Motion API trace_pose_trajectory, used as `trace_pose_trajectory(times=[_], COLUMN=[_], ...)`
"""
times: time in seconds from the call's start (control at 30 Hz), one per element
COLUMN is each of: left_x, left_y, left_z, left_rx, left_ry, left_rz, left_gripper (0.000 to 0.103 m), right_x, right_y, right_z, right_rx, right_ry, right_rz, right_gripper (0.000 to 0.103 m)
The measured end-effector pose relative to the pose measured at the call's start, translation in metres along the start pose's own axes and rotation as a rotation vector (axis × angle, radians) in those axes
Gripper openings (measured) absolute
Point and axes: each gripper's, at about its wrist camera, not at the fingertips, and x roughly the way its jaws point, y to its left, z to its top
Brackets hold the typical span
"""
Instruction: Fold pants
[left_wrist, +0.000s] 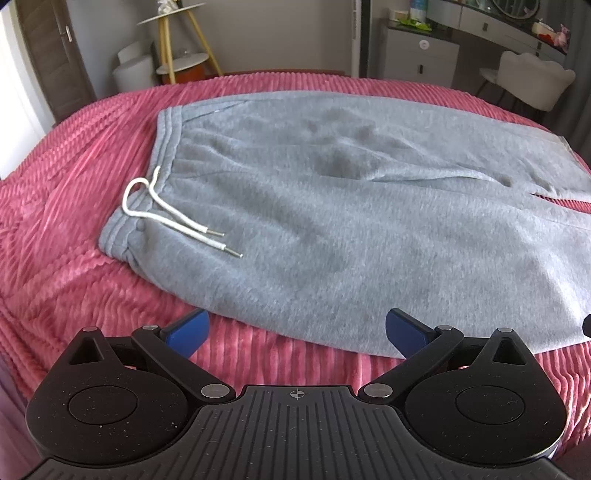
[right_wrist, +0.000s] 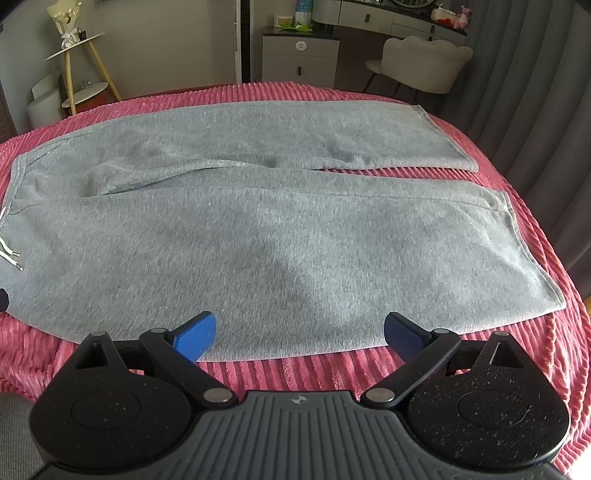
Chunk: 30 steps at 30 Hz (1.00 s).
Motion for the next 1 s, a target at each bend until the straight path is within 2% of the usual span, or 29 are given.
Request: trace_pose_trajectory(times=[1.0], left_x=[0.0013], left_y=[0.0016], left_z=[-0.0006], left_rx=[-0.011], left_ry=[0.016], left_rz=[0.003], left_gripper=[0.103], right_x=[-0.0012], right_y=[-0.0004], right_z=[0.0003], right_rx=[-0.001], right_ry=[-0.001], right_rz=[-0.001], right_gripper=[0.098])
